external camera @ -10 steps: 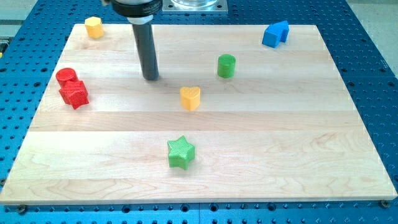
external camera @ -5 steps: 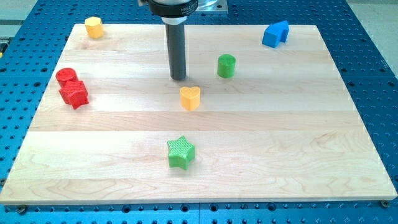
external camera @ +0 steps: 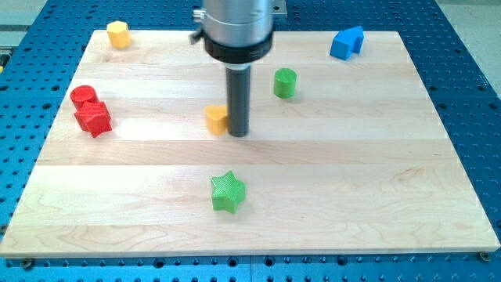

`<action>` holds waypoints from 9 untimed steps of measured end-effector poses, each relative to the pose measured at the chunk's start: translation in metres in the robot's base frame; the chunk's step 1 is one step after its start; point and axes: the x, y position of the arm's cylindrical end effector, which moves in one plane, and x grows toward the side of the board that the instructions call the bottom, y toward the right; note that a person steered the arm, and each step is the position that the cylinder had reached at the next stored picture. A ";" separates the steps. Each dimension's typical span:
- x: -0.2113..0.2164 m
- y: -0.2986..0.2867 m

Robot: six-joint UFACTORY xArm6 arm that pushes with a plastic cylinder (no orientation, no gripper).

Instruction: Bring the heart below the hexagon

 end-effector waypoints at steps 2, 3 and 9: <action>-0.004 0.020; -0.013 -0.011; -0.023 -0.084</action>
